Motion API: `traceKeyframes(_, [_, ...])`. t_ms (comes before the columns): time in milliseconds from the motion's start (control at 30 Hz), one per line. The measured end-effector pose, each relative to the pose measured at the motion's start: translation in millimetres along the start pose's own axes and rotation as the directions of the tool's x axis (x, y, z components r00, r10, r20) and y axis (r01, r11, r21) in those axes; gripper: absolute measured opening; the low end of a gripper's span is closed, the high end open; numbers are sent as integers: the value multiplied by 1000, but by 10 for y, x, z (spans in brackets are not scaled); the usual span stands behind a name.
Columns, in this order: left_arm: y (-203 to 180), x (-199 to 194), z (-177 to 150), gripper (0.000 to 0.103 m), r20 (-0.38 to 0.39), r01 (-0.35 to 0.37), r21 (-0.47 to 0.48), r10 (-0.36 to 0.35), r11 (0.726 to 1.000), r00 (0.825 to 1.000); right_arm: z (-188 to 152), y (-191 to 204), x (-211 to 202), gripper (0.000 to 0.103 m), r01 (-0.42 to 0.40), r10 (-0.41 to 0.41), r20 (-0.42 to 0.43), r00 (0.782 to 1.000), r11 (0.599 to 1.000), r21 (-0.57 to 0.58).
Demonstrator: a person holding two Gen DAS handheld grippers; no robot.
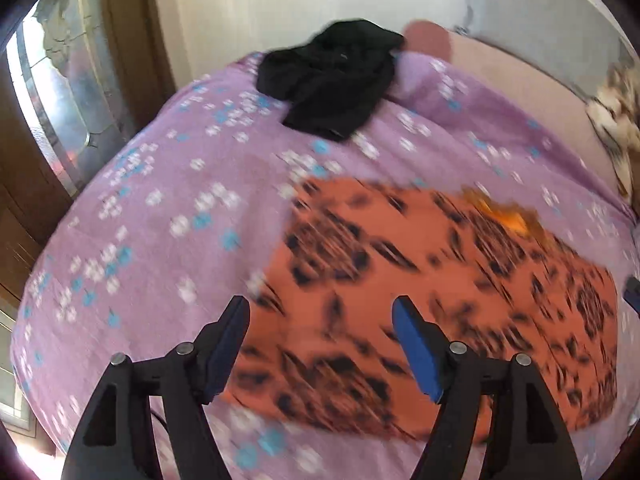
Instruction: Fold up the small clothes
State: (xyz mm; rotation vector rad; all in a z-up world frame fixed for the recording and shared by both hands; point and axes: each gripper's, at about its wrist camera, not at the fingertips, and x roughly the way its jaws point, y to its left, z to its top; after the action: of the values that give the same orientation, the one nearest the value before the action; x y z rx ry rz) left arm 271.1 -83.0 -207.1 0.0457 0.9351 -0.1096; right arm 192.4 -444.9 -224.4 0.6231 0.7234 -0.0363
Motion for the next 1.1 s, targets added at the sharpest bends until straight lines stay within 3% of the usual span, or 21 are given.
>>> traceKeyframes(100, [-231,182,-204,75,-31,32,21,-31,999,999,-281,142,84,30,12,-13,-64,998,1000,-16])
traceKeyframes(167, [-254,452,-233,76,-77,-33,44,36,999,996,-456,110,176,30,72,-74,-112,991,997,-27])
traceKeyframes(200, [-221,583,-224,85,-101,-36,40,40,999,994,-544,64,268,30,111,-114,-159,981,993,-28])
traceKeyframes(233, [-150,626,-202,87,-105,-3,-1,3,1000,994,-623,5,372,30,129,-131,-203,970,991,-23])
traceKeyframes(333, [-45,520,-141,87,-115,36,-49,-42,998,992,-617,-2,335,30,119,-117,-171,978,993,0])
traceKeyframes(433, [93,409,-146,87,-98,4,-72,-11,997,995,-556,155,225,31,86,-86,-109,990,996,-6])
traceKeyframes(633, [683,103,-358,87,-77,16,-252,-36,968,996,-678,918,265,31,-58,39,-101,994,979,-197])
traceKeyframes(767, [882,102,-555,82,-107,116,-343,-161,932,981,-879,1119,527,31,-101,57,-194,979,969,-224])
traceKeyframes(833, [893,131,-654,60,-116,200,-383,-261,902,958,-1020,1063,841,33,-52,-13,-300,954,977,-205])
traceKeyframes(900, [810,198,-703,54,-132,279,-390,-353,878,926,-1026,1022,891,33,-74,25,-256,966,980,-186])
traceKeyframes(933, [763,212,-712,54,-132,291,-381,-364,877,922,-991,1008,900,34,-82,38,-259,965,983,-162])
traceKeyframes(967, [721,208,-711,54,-120,282,-372,-347,885,930,-965,983,917,34,-84,44,-275,960,987,-136])
traceKeyframes(1000, [677,208,-705,54,-108,273,-364,-331,891,937,-949,954,920,34,-94,60,-278,959,989,-112])
traceKeyframes(1067, [604,257,-670,68,-99,282,-361,-337,889,936,-930,878,931,35,-123,97,-279,955,989,-79])
traceKeyframes(1100, [568,293,-640,87,-84,311,-374,-366,874,927,-928,842,931,35,-138,117,-277,954,989,-60])
